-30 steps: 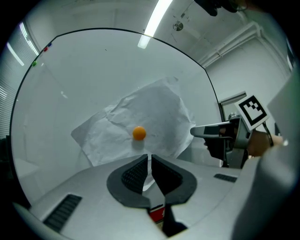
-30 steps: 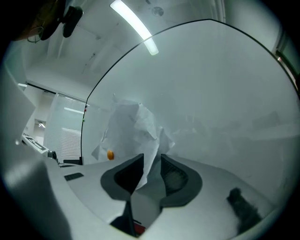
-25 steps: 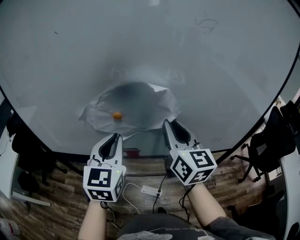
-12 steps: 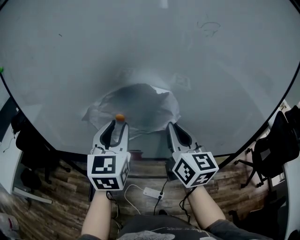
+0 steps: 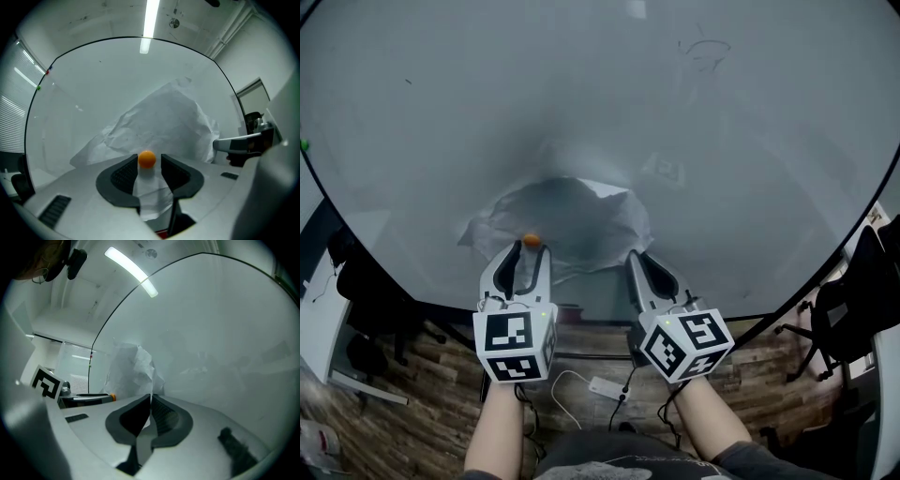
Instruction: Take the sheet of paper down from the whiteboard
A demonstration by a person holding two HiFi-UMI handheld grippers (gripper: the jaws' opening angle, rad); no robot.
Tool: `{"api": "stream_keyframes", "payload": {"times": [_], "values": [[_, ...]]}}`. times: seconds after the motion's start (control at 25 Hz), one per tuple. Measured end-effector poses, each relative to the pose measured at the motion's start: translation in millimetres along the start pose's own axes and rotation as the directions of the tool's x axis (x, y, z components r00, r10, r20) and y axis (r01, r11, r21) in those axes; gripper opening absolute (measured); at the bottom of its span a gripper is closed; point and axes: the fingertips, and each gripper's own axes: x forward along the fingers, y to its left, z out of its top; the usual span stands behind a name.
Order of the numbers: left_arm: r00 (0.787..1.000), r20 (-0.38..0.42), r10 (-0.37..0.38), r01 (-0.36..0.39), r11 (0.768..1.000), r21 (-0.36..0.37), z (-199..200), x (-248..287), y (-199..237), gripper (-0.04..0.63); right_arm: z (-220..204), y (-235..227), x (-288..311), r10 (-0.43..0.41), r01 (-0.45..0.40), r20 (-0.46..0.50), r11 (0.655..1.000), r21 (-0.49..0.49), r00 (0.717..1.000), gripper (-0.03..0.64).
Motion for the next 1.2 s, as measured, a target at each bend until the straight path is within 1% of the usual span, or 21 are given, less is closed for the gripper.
{"api": "stream_keyframes", "payload": {"times": [0.16, 0.28, 0.48, 0.6, 0.68, 0.92, 1.08, 1.2], "values": [[1.0, -0.022, 0.022, -0.021, 1.0, 0.017, -0.1, 7.0, 0.6, 0.147, -1.5, -0.3, 0.2, 0.02, -0.02, 0.0, 1.0, 0.003, 1.0, 0.031], [0.998, -0.043, 0.055, -0.054, 0.998, 0.024, -5.0, 11.8, 1.8, 0.147, -2.1, -1.4, 1.8, 0.036, -0.036, -0.002, 0.999, 0.004, 0.999, 0.031], [0.994, -0.033, 0.107, -0.107, 0.994, 0.017, -6.5, 12.5, 2.8, 0.15, -2.5, -1.6, 2.4, 0.062, -0.062, -0.003, 0.998, 0.007, 0.998, 0.029], [0.994, -0.043, 0.099, -0.098, 0.995, 0.021, -6.4, 12.8, 2.4, 0.146, -2.9, -2.1, 2.5, 0.076, -0.076, -0.005, 0.997, 0.001, 0.997, 0.031], [0.995, -0.042, 0.092, -0.091, 0.996, 0.023, -6.8, 12.2, 1.4, 0.127, -4.4, -2.9, 1.8, 0.083, -0.083, -0.007, 0.997, 0.001, 0.997, 0.029], [0.996, -0.036, 0.076, -0.075, 0.997, 0.035, -7.2, 10.8, 1.0, 0.126, -7.5, -2.2, 1.6, 0.119, -0.119, -0.018, 0.993, -0.002, 0.993, 0.029], [0.995, -0.057, 0.08, -0.08, 0.997, 0.018, -13.9, 5.8, -1.8, 0.126, -14.0, 1.5, 0.9, 0.166, -0.166, -0.037, 0.986, -0.002, 0.985, 0.026], [0.992, -0.087, 0.091, -0.089, 0.996, 0.02, -25.1, -5.9, -8.3, 0.126, -24.2, 10.1, -0.1, 0.22, -0.221, -0.066, 0.975, -0.007, 0.973, 0.026]]}}
